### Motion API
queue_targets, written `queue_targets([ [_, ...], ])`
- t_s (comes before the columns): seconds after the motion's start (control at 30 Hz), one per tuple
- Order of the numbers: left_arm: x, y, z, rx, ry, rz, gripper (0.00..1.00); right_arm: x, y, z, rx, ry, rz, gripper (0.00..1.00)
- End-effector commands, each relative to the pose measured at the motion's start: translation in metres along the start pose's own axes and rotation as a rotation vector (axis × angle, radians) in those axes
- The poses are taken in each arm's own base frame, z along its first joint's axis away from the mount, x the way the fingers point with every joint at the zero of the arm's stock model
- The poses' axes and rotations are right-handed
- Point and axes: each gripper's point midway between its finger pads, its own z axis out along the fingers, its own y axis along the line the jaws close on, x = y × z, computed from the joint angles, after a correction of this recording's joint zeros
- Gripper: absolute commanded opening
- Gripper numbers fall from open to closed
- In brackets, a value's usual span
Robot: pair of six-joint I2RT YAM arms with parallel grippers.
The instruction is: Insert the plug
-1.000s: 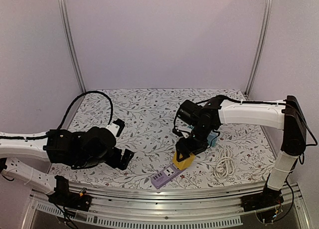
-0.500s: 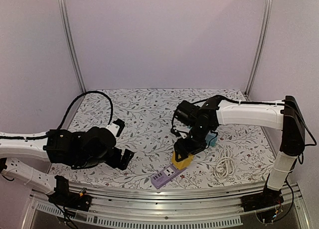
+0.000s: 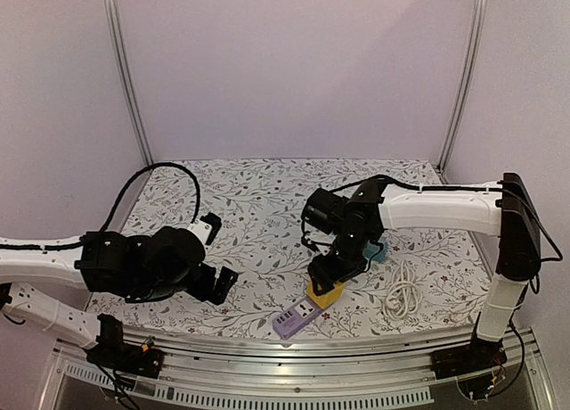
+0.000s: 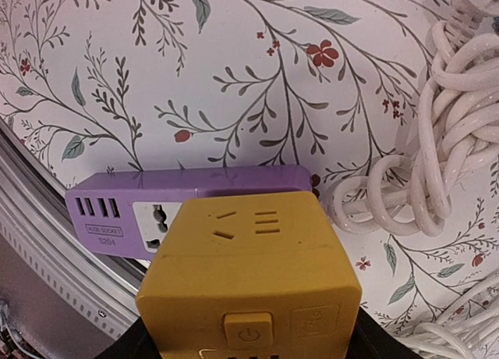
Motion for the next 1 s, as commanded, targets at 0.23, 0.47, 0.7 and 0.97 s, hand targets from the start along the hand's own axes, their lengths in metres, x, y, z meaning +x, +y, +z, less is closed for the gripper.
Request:
queue_targets([
  [0.23, 0.009, 0.013, -0.004, -0.021, 0.020, 0.019, 1.00, 0.006, -0.021, 0.013, 0.244, -0.012, -0.019, 0.00],
  [0.47, 0.005, 0.015, -0.008, -0.030, 0.015, 0.041, 0.99, 0.014, -0.018, 0.033, 0.279, -0.011, -0.020, 0.00],
  [0.7, 0.005, 0.014, -0.008, -0.022, 0.023, 0.058, 1.00, 0.023, -0.028, 0.057, 0.303, 0.007, -0.024, 0.00],
  [0.97, 0.001, 0.013, -0.009, -0.026, 0.025, 0.088, 1.00, 0.053, -0.041, 0.100, 0.294, 0.085, 0.006, 0.00],
])
